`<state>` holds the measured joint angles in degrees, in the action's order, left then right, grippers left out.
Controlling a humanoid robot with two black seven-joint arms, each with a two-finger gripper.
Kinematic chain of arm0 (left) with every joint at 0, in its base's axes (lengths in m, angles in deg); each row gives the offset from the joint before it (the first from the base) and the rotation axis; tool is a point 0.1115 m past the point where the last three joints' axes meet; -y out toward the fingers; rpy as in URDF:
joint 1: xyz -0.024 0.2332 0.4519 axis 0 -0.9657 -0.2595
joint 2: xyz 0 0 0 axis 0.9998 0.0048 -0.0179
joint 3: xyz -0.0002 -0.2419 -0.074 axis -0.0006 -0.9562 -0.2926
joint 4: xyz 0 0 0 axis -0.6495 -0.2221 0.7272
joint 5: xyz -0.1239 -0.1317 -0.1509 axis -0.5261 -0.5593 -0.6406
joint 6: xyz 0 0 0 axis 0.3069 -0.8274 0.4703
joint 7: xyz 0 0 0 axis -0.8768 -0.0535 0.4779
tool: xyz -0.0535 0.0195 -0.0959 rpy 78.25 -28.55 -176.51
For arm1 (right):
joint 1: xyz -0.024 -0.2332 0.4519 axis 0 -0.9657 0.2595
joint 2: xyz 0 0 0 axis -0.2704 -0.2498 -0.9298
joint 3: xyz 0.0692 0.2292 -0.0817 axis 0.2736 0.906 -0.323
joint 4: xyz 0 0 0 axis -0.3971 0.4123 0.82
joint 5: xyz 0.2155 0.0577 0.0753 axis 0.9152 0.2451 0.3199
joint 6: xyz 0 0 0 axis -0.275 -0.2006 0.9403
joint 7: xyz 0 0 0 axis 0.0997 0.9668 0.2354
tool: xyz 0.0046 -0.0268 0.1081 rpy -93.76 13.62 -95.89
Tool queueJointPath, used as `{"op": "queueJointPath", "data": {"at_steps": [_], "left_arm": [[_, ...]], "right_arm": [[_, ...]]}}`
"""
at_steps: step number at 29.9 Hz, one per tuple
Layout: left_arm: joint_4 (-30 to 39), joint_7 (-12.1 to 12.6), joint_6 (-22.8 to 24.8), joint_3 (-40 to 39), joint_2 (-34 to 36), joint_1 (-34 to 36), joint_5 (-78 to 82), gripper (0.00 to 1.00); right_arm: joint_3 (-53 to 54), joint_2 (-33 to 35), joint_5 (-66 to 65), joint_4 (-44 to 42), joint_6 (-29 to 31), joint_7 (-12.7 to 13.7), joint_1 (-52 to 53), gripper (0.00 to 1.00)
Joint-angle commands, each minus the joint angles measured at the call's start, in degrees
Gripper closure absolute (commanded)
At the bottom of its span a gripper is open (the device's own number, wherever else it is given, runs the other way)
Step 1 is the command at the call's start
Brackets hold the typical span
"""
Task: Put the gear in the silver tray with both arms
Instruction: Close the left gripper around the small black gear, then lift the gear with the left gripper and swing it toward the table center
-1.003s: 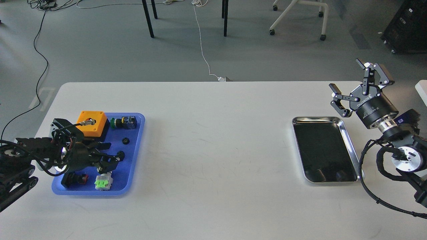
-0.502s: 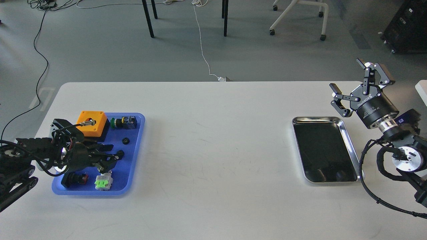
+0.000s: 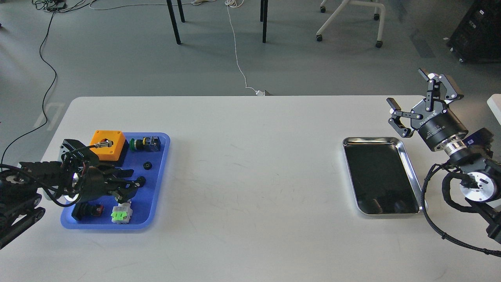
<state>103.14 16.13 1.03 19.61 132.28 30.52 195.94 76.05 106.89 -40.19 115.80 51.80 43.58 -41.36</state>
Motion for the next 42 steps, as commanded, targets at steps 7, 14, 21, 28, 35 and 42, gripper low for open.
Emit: {"op": "queueJointPath", "data": {"at_steps": [7, 14, 21, 28, 35, 42], "left_arm": [[0.0, 0.0, 0.0, 0.0, -0.7, 0.0, 0.0, 0.61], [0.0, 0.0, 0.0, 0.0, -0.8, 0.0, 0.0, 0.71], [0.0, 0.0, 0.1, 0.0, -0.8, 0.0, 0.0, 0.79], [0.0, 0.0, 0.1, 0.0, -0.5, 0.1, 0.0, 0.81], [0.9, 0.0, 0.2, -0.1, -0.3, 2.9, 0.0, 0.82], [6.1, 0.0, 0.9, -0.2, 2.1, 6.5, 0.0, 0.81]], "right_arm": [[0.0, 0.0, 0.0, -0.3, 0.0, 0.0, -0.1, 0.01], [0.0, -0.1, 0.0, -0.3, 0.0, 0.0, -0.1, 0.01], [0.0, -0.1, 0.0, -0.3, 0.0, 0.0, -0.1, 0.01], [0.0, -0.1, 0.0, -0.3, 0.0, 0.0, -0.1, 0.01], [0.0, -0.2, 0.0, -0.3, 0.0, 0.0, -0.1, 0.01], [0.4, -0.2, 0.0, -0.3, 0.0, 0.0, -0.1, 0.01]]}}
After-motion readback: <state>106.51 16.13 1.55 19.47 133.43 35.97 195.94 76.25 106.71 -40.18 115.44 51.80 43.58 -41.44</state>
